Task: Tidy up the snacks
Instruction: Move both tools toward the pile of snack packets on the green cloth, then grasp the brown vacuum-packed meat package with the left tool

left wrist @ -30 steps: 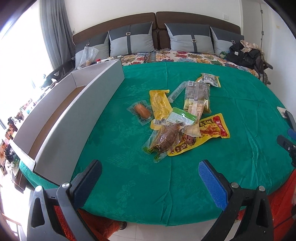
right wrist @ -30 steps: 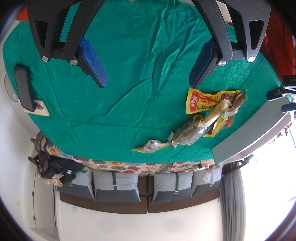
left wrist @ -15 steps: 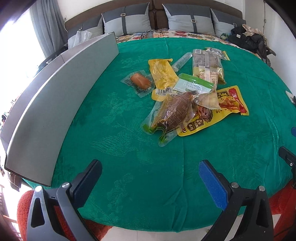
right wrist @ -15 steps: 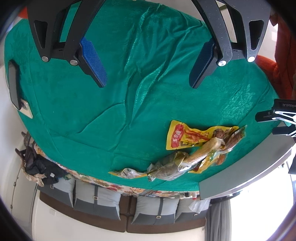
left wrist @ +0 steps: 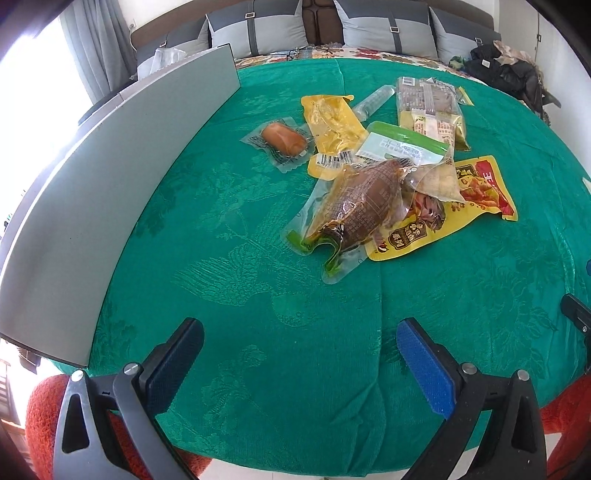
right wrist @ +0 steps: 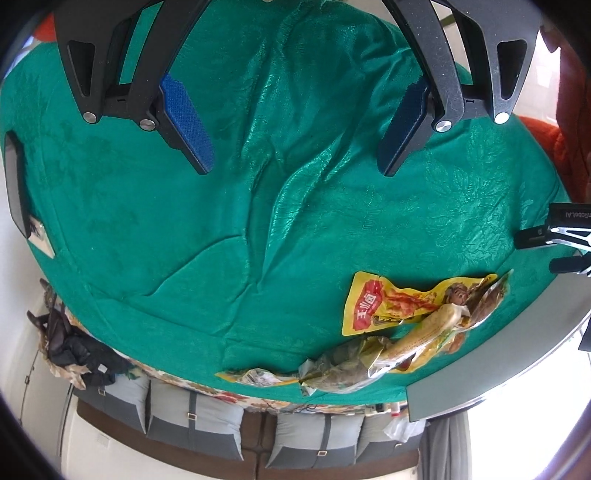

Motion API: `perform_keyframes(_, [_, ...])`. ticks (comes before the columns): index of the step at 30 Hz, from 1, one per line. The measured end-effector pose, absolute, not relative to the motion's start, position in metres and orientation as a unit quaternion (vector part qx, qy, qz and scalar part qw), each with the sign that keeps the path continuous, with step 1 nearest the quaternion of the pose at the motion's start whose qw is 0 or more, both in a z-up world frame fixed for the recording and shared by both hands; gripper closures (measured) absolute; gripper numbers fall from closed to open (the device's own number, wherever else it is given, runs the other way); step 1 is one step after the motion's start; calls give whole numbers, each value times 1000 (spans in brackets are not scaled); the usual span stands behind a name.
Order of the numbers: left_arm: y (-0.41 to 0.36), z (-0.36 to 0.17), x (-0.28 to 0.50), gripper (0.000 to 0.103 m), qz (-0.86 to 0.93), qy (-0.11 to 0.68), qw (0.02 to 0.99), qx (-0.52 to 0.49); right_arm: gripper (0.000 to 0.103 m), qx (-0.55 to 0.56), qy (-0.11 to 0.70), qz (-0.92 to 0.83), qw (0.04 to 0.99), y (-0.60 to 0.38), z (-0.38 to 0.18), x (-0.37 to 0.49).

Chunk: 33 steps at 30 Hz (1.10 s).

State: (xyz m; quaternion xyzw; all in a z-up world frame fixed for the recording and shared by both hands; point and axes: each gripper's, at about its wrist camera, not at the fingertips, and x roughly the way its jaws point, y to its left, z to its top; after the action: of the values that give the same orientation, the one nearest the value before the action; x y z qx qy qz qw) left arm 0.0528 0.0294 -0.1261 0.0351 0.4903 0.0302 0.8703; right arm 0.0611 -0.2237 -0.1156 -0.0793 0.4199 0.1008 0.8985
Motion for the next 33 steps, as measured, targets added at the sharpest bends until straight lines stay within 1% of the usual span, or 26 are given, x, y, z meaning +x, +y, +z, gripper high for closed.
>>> perform_keyframes(3, [32, -128, 53, 0, 26, 493, 869, 26, 11, -74, 423, 103, 897, -225, -116, 63])
perform_keyframes(7, [45, -131, 58, 0, 6, 503, 864, -16, 11, -57, 428, 108, 895, -227, -118, 67])
perform_keyframes(14, [45, -133, 57, 0, -2, 497, 868, -7, 10, -52, 422, 108, 898, -228, -119, 68])
perform_keyframes(18, [46, -130, 62, 0, -19, 519, 855, -4, 10, -51, 418, 106, 901, -229, -120, 67])
perform_keyframes(22, [54, -109, 74, 0, -73, 488, 869, -33, 9, -50, 418, 106, 901, -228, -120, 67])
perform_keyframes(25, [48, -97, 97, 0, -104, 479, 871, -17, 9, -50, 417, 106, 901, -229, -120, 66])
perform_keyframes(29, [26, -104, 121, 1, -132, 490, 861, 24, 9, -51, 418, 107, 901, -229, -120, 66])
perform_keyframes(30, [19, -106, 125, 3, -138, 489, 860, 36, 9, -51, 418, 107, 901, -229, -120, 66])
perform_keyframes(31, [15, -107, 125, 16, -145, 488, 860, 43, 9, -51, 418, 106, 901, -229, -120, 66])
perform_keyframes(32, [13, -109, 125, 35, -146, 491, 858, 44, 9, -51, 418, 106, 901, -229, -120, 66])
perform_keyframes(33, [14, -110, 123, 40, -144, 491, 858, 41, 9, -51, 418, 106, 901, -229, -120, 66])
